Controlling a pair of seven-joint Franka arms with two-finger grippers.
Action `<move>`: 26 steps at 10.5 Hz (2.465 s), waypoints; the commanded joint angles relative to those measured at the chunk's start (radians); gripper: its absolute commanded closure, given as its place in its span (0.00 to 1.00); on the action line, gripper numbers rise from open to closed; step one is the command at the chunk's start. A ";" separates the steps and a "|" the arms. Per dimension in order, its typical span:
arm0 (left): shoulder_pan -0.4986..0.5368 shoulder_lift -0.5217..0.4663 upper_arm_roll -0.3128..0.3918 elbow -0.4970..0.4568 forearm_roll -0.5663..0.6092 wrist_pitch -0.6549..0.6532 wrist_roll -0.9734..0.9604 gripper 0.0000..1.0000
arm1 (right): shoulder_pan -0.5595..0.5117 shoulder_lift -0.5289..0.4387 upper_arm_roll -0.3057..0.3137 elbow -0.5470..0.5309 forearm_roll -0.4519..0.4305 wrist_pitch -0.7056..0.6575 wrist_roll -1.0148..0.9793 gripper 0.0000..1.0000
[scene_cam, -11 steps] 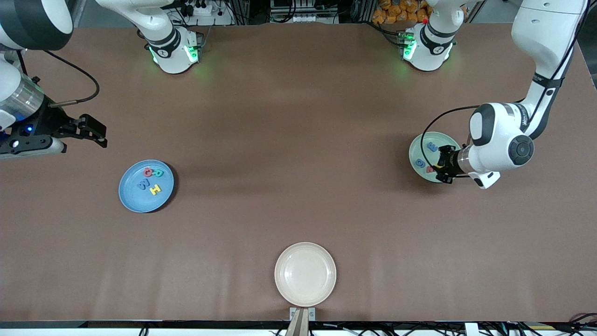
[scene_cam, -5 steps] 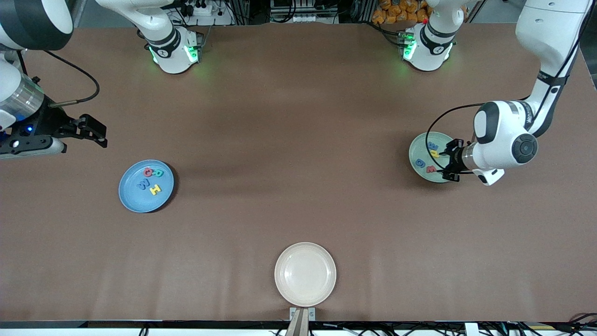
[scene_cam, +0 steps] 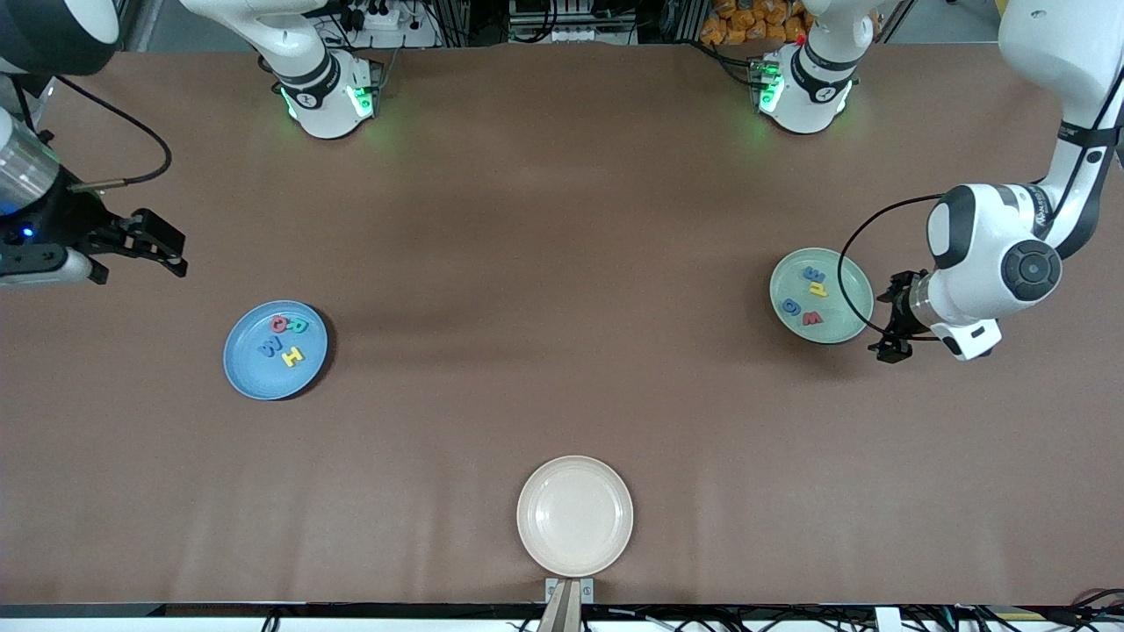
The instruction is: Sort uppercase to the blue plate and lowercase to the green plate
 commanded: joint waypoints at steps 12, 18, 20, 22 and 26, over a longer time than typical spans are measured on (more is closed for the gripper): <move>-0.116 -0.205 0.118 0.123 0.032 -0.055 0.763 0.00 | -0.030 0.000 -0.019 0.103 0.035 -0.091 0.093 0.00; -0.116 -0.250 0.187 0.270 0.013 -0.317 0.971 0.00 | -0.034 -0.002 -0.011 0.104 0.041 -0.091 0.105 0.00; -0.120 -0.259 0.187 0.331 -0.010 -0.367 1.042 0.00 | -0.130 -0.005 0.066 0.104 0.046 -0.092 0.099 0.00; -0.125 -0.262 0.175 0.418 -0.066 -0.461 1.132 0.00 | -0.169 -0.003 0.108 0.104 0.044 -0.091 0.107 0.00; -0.143 -0.260 0.045 0.531 -0.052 -0.575 1.156 0.00 | -0.169 -0.003 0.107 0.106 0.043 -0.091 0.099 0.00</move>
